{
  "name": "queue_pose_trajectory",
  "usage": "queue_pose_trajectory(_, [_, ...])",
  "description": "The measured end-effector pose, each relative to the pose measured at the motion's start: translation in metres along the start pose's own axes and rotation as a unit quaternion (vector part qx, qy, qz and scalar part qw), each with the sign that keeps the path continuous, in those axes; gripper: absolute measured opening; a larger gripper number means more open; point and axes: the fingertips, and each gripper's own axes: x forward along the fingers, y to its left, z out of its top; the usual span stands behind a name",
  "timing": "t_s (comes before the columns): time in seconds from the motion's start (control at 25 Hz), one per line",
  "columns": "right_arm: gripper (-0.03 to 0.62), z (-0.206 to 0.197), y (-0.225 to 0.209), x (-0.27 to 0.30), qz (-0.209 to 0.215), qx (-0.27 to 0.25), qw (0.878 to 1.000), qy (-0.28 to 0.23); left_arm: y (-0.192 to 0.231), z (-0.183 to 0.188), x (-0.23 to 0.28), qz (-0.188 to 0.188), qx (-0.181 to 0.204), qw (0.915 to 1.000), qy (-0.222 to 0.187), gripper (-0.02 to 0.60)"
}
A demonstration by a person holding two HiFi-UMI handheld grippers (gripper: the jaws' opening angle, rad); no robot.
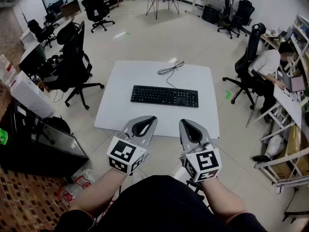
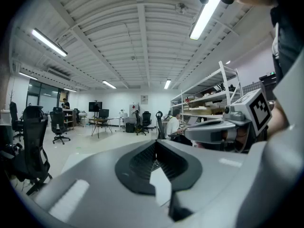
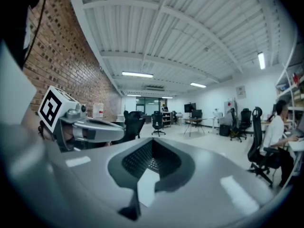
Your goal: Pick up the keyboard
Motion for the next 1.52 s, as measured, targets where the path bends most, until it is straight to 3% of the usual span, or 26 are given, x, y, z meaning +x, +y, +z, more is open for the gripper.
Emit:
queue_pose_trajectory(0.48, [0.002, -0.003, -0.032, -0.020, 0.026, -0.004, 1.000, -0.006, -0.025, -0.002, 0.023, 0.023, -0.026, 0.9993, 0.010, 0.005])
queue_pose_trajectory(0.8, [0.002, -0.008, -0.035, -0.016, 0.042, 0.008, 0.999, -0.002, -0.005, -0.014, 0.028, 0.041, -0.072, 0.9960, 0.033, 0.008])
queue_pose_trajectory(1.28, [0.002, -0.020, -0.051, 0.030, 0.032, 0.023, 0.999, 0.027, 0.115, -0.078, 0.059, 0.091, -0.180, 0.9748, 0.096, 0.105])
queue_pose_trajectory(1.52, [0.002, -0.030, -0.060, 0.080, 0.021, 0.038, 0.998, 0.054, 0.195, -0.132, 0.089, 0.113, -0.236, 0.9544, 0.144, 0.126])
